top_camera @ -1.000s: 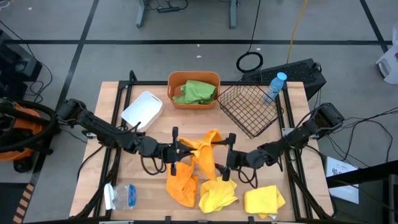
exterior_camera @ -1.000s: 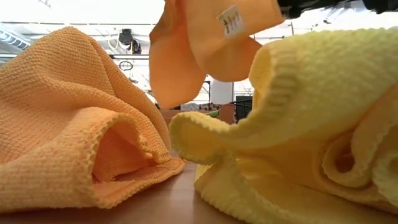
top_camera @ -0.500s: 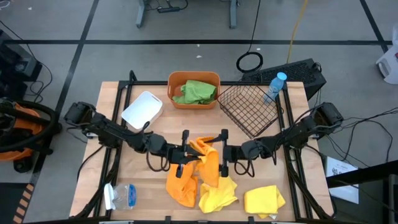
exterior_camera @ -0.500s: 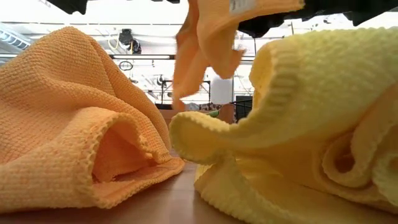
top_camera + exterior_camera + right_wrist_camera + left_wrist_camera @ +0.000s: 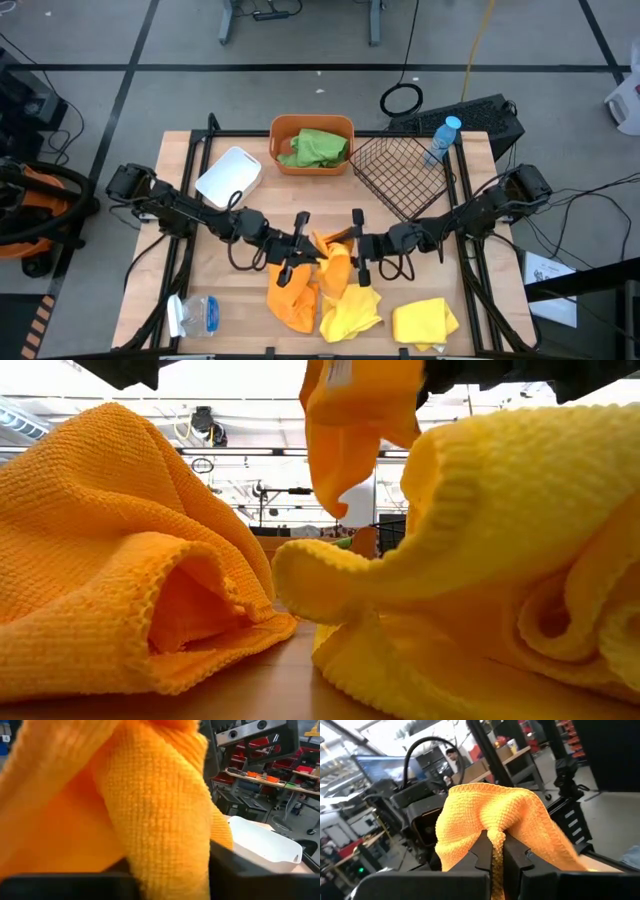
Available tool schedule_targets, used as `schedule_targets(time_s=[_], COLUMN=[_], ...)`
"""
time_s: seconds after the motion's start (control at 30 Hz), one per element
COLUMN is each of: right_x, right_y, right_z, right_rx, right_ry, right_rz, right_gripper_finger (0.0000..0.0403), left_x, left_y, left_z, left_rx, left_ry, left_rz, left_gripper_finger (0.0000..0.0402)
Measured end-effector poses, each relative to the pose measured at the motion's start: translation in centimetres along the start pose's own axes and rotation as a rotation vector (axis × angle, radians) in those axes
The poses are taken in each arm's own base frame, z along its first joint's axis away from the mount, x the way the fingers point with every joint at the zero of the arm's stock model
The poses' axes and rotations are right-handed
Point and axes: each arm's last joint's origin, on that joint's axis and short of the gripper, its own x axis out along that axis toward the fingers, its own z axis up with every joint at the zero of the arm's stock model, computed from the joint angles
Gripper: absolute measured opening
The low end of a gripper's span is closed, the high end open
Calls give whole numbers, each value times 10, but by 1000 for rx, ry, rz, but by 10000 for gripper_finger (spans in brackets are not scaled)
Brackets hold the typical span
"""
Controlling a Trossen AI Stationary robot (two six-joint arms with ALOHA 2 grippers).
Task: Sort microfiber towel by color & place in baskets
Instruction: Put the top orange towel into the wire basket
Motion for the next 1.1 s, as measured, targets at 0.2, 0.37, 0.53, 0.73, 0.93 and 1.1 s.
schedule_targets(time_s=[0.2,0.37,0.53,0.73,0.93,1.1], right_x=[0,-2,-5,-6,-8,-10], right_y=[0,3,8,10,13,21], right_z=[0,-1,-1,0,-1,-1], right_rx=[-4,-22,-41,-61,-95,-189], right_ry=[10,33,52,49,78,99], right_rz=[-53,-137,-219,-242,-290,-257], right_gripper_finger=[17,10,6,3,3,4], left_x=[0,-1,-5,-12,-24,-39], left_y=[-11,-19,-29,-39,-38,-43], left_z=[-6,-11,-21,-32,-12,26], left_rx=[-28,-127,-223,-301,-295,-324], left_ry=[78,216,427,601,660,577], left_rz=[-79,-31,84,127,262,214], left_gripper_finger=[22,41,85,153,217,239])
